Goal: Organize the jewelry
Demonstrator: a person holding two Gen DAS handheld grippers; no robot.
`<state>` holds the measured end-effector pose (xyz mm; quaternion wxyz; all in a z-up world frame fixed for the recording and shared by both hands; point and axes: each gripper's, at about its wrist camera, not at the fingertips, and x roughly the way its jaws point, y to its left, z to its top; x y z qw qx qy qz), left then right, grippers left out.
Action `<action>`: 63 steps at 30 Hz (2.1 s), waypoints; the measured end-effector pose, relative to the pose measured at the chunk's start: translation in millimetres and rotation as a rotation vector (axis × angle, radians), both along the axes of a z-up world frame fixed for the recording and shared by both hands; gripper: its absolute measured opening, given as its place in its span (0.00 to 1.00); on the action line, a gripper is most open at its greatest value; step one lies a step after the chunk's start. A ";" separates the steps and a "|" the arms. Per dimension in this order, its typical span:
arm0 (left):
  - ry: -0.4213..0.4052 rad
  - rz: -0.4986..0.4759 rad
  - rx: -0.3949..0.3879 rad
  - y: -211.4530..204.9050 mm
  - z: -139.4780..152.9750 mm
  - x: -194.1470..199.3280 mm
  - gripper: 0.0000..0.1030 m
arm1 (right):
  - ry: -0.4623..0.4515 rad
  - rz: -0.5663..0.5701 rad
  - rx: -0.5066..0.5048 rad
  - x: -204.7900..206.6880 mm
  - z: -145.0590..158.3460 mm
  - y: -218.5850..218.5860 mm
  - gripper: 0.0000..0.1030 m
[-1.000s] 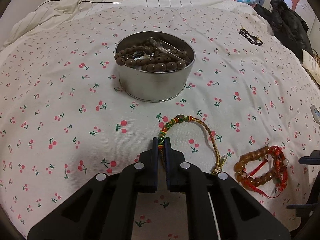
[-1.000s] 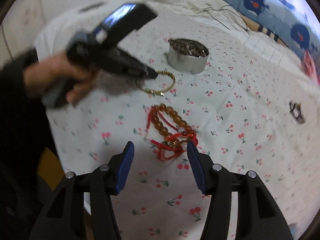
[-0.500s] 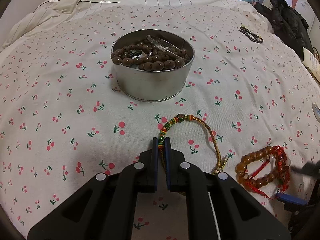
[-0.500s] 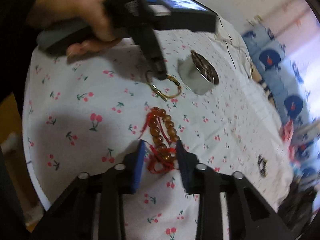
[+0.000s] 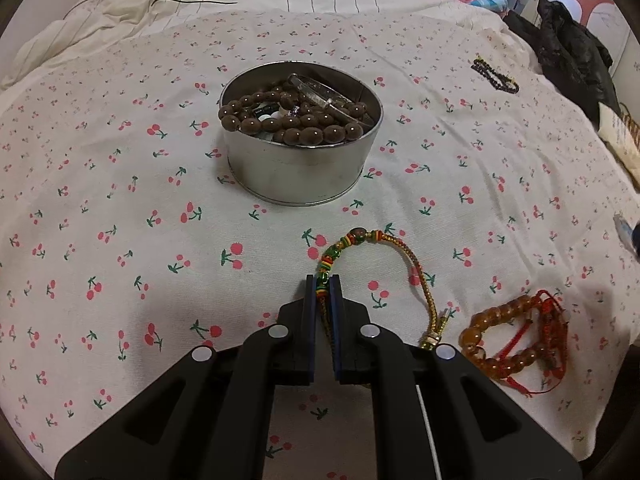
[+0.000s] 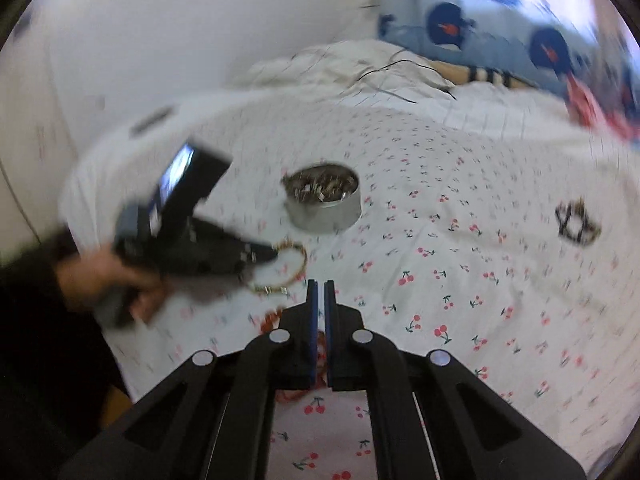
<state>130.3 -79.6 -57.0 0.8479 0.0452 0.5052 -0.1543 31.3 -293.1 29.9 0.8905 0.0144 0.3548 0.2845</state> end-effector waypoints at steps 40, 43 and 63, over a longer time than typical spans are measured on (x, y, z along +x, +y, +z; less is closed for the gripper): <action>0.017 -0.012 -0.029 2.4 -1.4 0.6 0.06 | 0.364 0.215 -0.052 7.6 -63.8 72.6 0.04; 0.008 -0.009 -0.059 6.3 3.5 -0.8 0.06 | 0.364 0.173 0.071 8.6 -54.0 54.7 0.04; -0.210 0.045 -0.224 42.2 86.9 0.9 0.05 | 0.204 0.117 0.623 58.5 16.2 0.5 0.04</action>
